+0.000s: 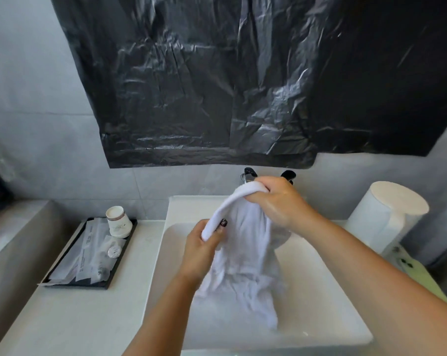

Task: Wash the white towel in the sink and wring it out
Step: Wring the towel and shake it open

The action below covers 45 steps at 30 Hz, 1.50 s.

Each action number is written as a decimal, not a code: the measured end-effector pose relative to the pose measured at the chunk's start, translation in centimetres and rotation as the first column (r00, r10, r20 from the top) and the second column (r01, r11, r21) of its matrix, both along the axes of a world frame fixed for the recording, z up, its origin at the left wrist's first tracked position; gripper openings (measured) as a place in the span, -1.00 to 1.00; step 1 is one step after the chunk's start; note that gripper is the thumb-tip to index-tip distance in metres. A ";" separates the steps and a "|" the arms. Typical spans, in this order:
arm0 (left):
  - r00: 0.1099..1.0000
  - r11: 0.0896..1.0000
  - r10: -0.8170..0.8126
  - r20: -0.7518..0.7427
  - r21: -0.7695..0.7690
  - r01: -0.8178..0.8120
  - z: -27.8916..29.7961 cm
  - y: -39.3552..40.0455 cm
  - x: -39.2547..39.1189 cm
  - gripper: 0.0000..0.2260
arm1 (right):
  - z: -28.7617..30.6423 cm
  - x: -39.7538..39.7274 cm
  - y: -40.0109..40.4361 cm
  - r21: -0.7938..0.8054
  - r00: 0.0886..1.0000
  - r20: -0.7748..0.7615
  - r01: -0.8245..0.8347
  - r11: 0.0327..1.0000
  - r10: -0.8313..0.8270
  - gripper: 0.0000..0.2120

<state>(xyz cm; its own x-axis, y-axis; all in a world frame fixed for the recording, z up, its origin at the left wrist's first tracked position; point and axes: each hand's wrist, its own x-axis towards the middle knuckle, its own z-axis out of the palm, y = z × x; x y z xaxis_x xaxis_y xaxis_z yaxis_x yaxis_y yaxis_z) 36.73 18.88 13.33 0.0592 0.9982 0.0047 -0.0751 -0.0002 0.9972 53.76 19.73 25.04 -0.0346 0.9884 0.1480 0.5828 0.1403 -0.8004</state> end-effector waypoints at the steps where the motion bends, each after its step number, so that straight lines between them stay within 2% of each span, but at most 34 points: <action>1: 1.000 1.000 0.002 0.029 -0.016 -0.002 1.0 0.3 0.7 -0.72 | 0.7 -0.3 -0.1 0.040 0.998 -0.059 0.030 0.999 -0.028 -0.79; 3: 0.993 0.997 0.037 0.111 -0.069 -0.030 3.6 0.8 2.0 -0.67 | 1.6 -0.7 0.0 0.088 0.981 -0.170 0.113 0.990 -0.097 -0.87; 5: 0.977 0.988 0.072 0.202 -0.152 -0.041 5.9 0.9 3.0 -0.55 | 1.4 -1.4 -0.2 0.078 0.958 -0.224 0.202 0.976 -0.181 -0.82; 9: 0.936 0.977 0.070 0.346 -0.211 0.005 8.2 0.8 4.2 -0.54 | -1.1 -3.9 -1.9 -0.055 0.918 -0.172 0.353 0.934 -0.357 -0.62; 11: 0.927 0.973 0.141 0.349 -0.220 -0.065 7.6 1.0 4.1 -0.57 | -2.4 -5.8 -3.6 0.013 0.936 -0.109 0.337 0.941 -0.334 -0.50; 13: 0.942 0.966 0.180 0.285 -0.233 -0.114 6.7 0.7 3.9 -0.63 | -2.8 -7.0 -4.8 0.121 0.959 0.091 0.258 0.958 -0.270 -0.50; 15: 0.937 0.942 0.171 0.304 -0.330 -0.065 6.4 0.2 4.1 -0.61 | -2.4 -6.9 -4.0 0.123 0.941 0.190 0.259 0.958 -0.279 -0.50; 17: 0.927 0.934 0.130 0.351 -0.356 0.004 6.3 -0.5 4.5 -0.70 | -1.9 -5.7 -2.0 -0.016 0.937 0.160 0.316 0.948 -0.310 -0.55; 19: 0.919 0.937 0.153 0.364 -0.349 -0.017 6.5 -1.3 4.7 -0.55 | -1.8 -5.0 -1.0 -0.116 0.945 0.088 0.325 0.939 -0.316 -0.61; 20: 0.910 0.931 0.170 0.378 -0.365 -0.022 6.6 -1.4 4.4 -0.54 | -2.2 -5.2 -1.3 -0.124 0.947 0.091 0.317 0.940 -0.307 -0.61; 22: 0.910 0.925 0.222 0.351 -0.370 -0.083 6.5 -1.0 3.6 -0.74 | -3.0 -6.6 -3.4 -0.071 0.951 0.168 0.276 0.959 -0.261 -0.58; 24: 0.918 0.910 0.251 0.308 -0.399 -0.115 6.5 -1.1 3.1 -0.66 | -3.6 -7.7 -5.4 -0.022 0.955 0.219 0.211 0.977 -0.202 -0.57; 27: 0.925 0.898 0.221 0.311 -0.435 -0.068 6.3 -2.1 3.7 -0.64 | -3.8 -6.8 -3.9 -0.057 0.956 0.149 0.264 0.963 -0.253 -0.56; 31: 0.913 0.892 0.220 0.343 -0.450 -0.047 5.9 -2.1 4.6 -0.51 | -4.4 -5.1 -1.0 -0.167 0.945 0.071 0.326 0.931 -0.318 -0.61; 33: 0.894 0.898 0.228 0.385 -0.437 -0.041 6.4 -2.0 4.2 -0.55 | -5.0 -4.9 -0.9 -0.178 0.951 0.007 0.305 0.936 -0.308 -0.61; 36: 0.871 0.904 0.271 0.410 -0.420 -0.084 7.8 -2.0 3.0 -0.72 | -6.5 -3.5 -1.8 -0.259 0.964 -0.188 0.137 0.956 -0.189 -0.56; 38: 0.863 0.903 0.296 0.409 -0.414 -0.114 8.7 -2.0 2.2 -0.79 | -8.5 -1.9 -2.5 -0.312 0.978 -0.207 -0.035 0.950 -0.032 -0.45; 41: 0.870 0.911 0.264 0.417 -0.405 -0.083 9.0 -2.1 1.6 -0.73 | -11.5 0.5 -3.7 -0.406 0.977 -0.174 -0.186 0.895 0.124 -0.35; 45: 0.893 0.935 0.180 0.413 -0.353 -0.025 8.4 -2.1 1.1 -0.80 | -12.0 3.2 -4.4 -0.480 0.946 -0.325 -0.183 0.858 0.020 -0.40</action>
<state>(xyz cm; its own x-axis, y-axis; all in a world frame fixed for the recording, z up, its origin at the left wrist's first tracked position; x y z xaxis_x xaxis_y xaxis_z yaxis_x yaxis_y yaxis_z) 37.83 16.74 21.71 0.0257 0.9457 -0.3239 -0.5152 0.2902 0.8064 56.92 15.35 13.06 -0.1742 0.9230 -0.3430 0.3102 -0.2792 -0.9087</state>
